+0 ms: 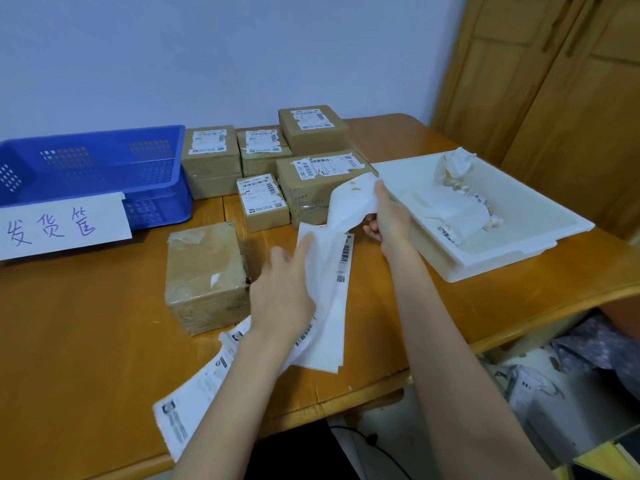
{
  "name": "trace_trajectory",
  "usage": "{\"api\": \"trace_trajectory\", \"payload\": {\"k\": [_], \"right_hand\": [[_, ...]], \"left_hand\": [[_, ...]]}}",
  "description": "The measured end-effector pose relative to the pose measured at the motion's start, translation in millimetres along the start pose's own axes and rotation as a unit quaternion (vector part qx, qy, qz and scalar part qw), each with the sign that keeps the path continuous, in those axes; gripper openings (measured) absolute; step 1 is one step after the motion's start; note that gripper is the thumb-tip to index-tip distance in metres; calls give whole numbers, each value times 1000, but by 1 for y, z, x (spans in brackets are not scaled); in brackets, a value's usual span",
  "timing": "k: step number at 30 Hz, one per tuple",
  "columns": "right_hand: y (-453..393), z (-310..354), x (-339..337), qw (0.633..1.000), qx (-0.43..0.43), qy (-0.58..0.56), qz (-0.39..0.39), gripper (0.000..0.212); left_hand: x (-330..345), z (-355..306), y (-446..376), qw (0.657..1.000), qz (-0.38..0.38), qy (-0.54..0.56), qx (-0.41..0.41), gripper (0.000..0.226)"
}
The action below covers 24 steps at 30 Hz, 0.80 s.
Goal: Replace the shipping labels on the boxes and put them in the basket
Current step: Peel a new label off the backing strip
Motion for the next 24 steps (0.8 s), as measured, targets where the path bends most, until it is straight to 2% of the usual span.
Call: {"api": "trace_trajectory", "payload": {"k": [2, 4, 6, 9, 14, 16, 19, 21, 24], "right_hand": [[-1, 10, 4, 999, -33, 28, 4, 43], [-4, 21, 1, 995, -78, 57, -28, 46], [-6, 30, -4, 990, -111, 67, -59, 49], [-8, 39, -5, 985, -144, 68, -69, 56], [4, 42, -5, 982, -171, 48, -58, 57], [9, 43, -7, 982, -175, 42, -63, 56], [13, 45, -10, 981, -181, 26, -66, 55], [15, 46, -10, 981, -186, 15, -56, 54], [15, 41, -1, 987, -162, -22, 1, 46]], "left_hand": [[9, -14, -1, 992, -9, -98, 76, 102], [21, -23, -1, 979, 42, -148, 136, 96], [34, -23, -3, 971, 106, -152, 149, 86], [46, -23, -10, 978, 159, -66, 121, 82], [50, -27, -33, 976, 144, 130, 101, 69], [47, -31, -40, 975, 116, 155, 107, 61], [39, -34, -52, 990, -12, 74, 119, 51], [30, -38, -55, 984, -78, 37, 155, 38], [22, -33, -60, 976, -111, 82, 166, 25]]}}
Point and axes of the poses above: each hand's wrist, its own y-axis away from the middle knuckle, its own x-axis out of the palm, z = x × y, the point moved 8 cm from there along -y, towards the middle knuckle, and after that the axes turned 12 degrees about -x, right-handed, at the moved point
